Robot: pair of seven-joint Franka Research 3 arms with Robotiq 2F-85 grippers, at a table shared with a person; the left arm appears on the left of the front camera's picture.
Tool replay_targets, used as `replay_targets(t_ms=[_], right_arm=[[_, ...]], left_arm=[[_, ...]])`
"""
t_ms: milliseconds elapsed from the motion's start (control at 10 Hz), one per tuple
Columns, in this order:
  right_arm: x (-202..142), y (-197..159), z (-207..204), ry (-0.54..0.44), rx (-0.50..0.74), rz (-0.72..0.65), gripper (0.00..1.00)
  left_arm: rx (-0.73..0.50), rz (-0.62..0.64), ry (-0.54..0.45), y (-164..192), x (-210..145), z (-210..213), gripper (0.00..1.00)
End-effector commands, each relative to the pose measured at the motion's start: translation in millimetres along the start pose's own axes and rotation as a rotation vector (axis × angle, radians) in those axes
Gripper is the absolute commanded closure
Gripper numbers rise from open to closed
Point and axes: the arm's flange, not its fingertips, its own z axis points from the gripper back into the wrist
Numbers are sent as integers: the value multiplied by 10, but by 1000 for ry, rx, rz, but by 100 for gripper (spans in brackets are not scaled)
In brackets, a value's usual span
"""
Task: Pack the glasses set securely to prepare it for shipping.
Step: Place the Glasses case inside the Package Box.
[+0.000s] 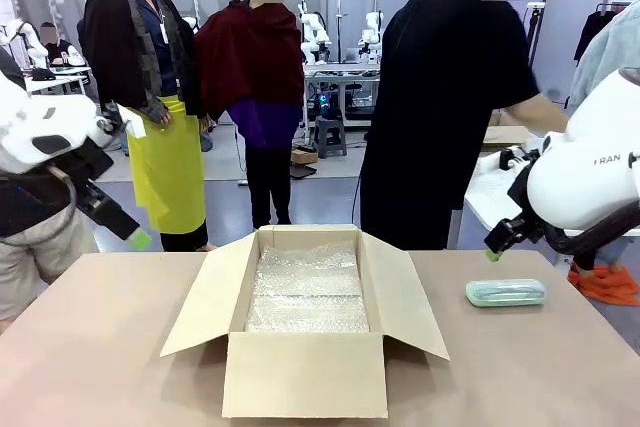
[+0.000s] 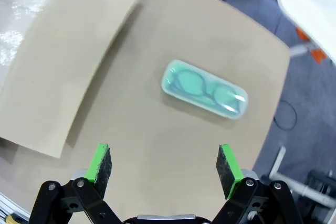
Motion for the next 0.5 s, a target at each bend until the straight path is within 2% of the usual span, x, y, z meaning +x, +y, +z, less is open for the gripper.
replay_targets(t_ms=[0, 200, 300, 400], right_arm=[[119, 20, 27, 76, -24, -131, 0], [120, -88, -1, 85, -7, -178, 0], [22, -102, 5, 63, -12, -109, 0], [22, -102, 5, 63, -12, -109, 0]], left_arm=[[-65, -75, -3, -10, -31, 208, 0], [-71, -71, -21, -18, 0, 288, 0], [-71, -59, -33, 8, 28, 289, 0], [-27, -59, -16, -41, 24, 263, 0]])
